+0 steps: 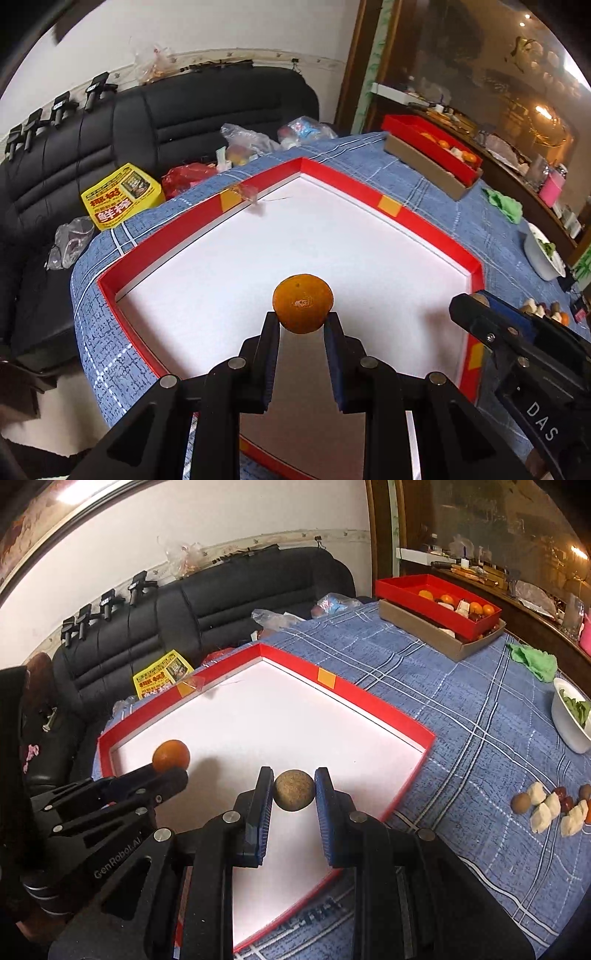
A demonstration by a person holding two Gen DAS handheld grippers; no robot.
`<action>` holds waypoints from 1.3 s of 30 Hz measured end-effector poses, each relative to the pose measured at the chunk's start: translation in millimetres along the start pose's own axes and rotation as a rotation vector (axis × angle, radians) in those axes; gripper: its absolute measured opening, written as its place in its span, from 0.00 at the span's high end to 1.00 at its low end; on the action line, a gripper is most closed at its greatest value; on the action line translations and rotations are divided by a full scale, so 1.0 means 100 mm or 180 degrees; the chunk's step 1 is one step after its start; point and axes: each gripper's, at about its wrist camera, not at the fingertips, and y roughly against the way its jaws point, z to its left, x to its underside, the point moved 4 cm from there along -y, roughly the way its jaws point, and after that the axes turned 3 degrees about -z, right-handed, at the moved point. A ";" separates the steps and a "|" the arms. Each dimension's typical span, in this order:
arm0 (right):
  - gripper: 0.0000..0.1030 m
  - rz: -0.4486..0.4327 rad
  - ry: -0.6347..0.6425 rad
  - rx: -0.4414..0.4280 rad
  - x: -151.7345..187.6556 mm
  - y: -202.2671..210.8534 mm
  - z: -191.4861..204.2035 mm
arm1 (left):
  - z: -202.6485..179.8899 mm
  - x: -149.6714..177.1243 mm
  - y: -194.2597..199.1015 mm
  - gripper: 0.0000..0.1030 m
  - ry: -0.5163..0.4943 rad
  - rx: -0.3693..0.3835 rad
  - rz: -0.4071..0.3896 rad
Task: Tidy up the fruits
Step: 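Carry both held items over the red-rimmed tray and open both tools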
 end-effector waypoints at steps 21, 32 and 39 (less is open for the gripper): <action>0.78 0.0238 -0.0054 -0.0032 0.03 -0.37 0.02 | 0.11 0.06 -0.13 0.76 -0.0031 -0.0335 0.0094; 0.35 0.0186 -0.0118 -0.0001 0.08 -0.18 -0.03 | 0.05 0.08 0.09 0.44 -0.0104 -0.0502 0.0032; 0.35 -0.0335 -0.0377 0.0225 0.19 0.54 -0.57 | -0.30 0.01 0.61 0.39 -0.0046 -0.0066 -0.0508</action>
